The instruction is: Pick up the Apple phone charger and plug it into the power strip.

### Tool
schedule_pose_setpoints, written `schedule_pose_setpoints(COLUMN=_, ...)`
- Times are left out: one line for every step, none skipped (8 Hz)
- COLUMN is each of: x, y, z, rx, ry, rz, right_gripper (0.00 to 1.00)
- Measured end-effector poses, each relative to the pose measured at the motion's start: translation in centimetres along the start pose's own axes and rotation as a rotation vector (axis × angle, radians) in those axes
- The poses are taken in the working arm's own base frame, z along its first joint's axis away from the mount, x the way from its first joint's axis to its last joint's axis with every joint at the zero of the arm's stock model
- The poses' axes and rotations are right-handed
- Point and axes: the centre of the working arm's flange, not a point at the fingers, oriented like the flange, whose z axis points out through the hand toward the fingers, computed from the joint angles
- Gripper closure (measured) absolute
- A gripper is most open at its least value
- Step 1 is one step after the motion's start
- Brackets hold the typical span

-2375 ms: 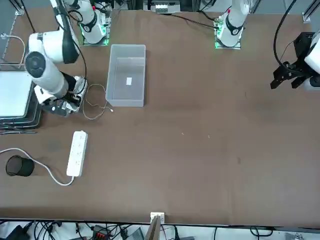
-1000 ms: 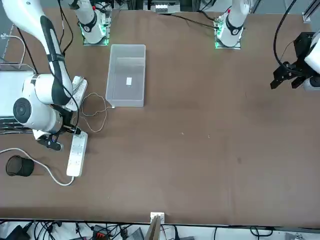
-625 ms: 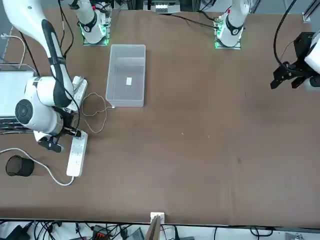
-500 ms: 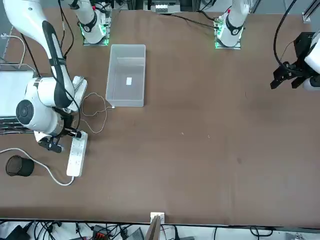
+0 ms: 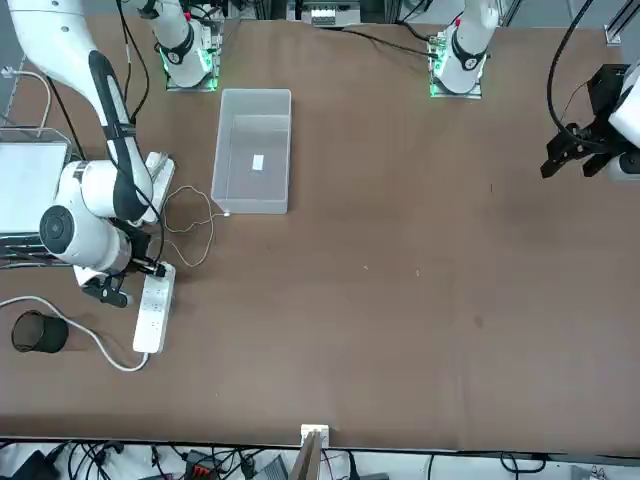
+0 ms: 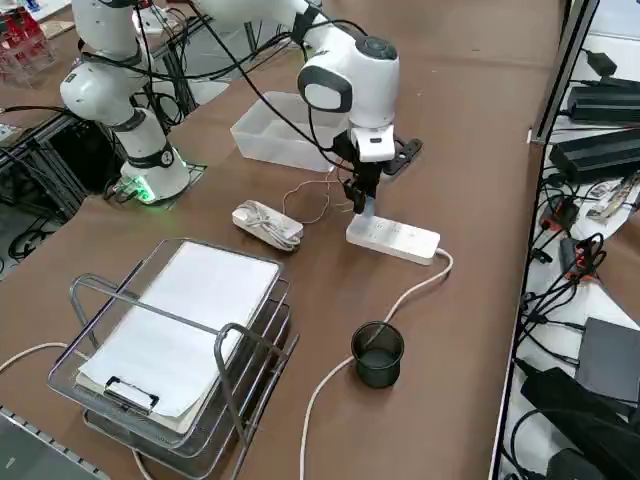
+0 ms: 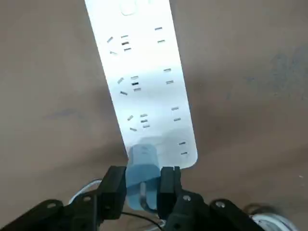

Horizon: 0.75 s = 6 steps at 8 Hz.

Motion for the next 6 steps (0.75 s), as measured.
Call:
schedule_pose_setpoints(x=0.03, y=0.24, z=0.25, rx=-0.001, ry=-0.003, rz=0.004, right_gripper=0.63)
schedule_pose_setpoints(x=0.05, y=0.39, z=0.42, rx=-0.001, ry=-0.005, rz=0.006, right_gripper=0.63)
schedule_pose_setpoints(x=0.04, y=0.49, z=0.58, rx=-0.002, ry=-0.007, rz=0.007, right_gripper=0.63)
schedule_pose_setpoints(x=0.02, y=0.55, z=0.7, rx=-0.002, ry=-0.007, rz=0.008, right_gripper=0.63)
schedule_pose_setpoints(x=-0.04, y=0.57, z=0.87, rx=-0.002, ry=-0.006, rz=0.008, right_gripper=0.63)
schedule_pose_setpoints(x=-0.11, y=0.59, z=1.04, rx=-0.002, ry=-0.007, rz=0.008, right_gripper=0.63)
